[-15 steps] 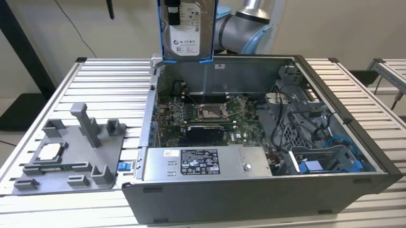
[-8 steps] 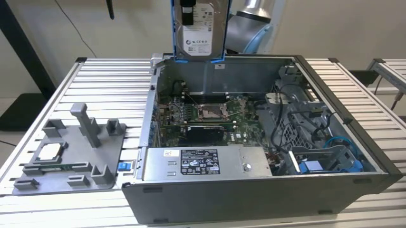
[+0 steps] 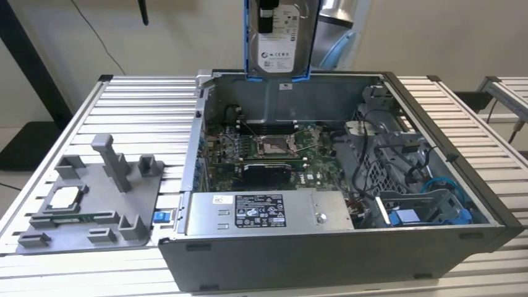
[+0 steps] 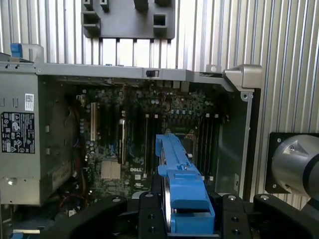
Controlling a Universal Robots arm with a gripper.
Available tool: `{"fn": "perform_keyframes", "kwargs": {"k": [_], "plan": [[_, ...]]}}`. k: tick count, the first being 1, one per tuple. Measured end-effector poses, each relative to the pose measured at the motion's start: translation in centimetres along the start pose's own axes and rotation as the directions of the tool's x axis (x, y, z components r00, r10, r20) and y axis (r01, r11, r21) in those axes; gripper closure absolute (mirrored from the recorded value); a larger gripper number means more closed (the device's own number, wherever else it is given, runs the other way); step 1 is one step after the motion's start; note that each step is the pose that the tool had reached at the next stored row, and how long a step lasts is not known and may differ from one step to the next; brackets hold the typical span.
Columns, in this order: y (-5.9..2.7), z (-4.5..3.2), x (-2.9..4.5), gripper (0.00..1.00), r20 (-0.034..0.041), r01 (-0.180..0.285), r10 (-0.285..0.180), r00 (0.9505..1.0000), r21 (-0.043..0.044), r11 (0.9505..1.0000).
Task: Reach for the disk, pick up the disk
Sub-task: 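Pick up the disk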
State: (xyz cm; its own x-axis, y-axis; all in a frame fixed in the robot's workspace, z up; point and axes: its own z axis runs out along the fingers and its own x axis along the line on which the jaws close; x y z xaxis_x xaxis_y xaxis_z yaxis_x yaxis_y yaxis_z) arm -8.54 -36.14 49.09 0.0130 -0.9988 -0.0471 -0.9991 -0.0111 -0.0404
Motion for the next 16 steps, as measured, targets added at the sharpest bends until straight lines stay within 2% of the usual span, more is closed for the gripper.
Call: {"fn": "perform_keyframes", "kwargs": {"k": [16], "plan": [[-7.20, 0.28, 0.09, 1.00, -0.0001, 0.000, 0.000, 1.0000, 0.0000, 1.0000]]}}
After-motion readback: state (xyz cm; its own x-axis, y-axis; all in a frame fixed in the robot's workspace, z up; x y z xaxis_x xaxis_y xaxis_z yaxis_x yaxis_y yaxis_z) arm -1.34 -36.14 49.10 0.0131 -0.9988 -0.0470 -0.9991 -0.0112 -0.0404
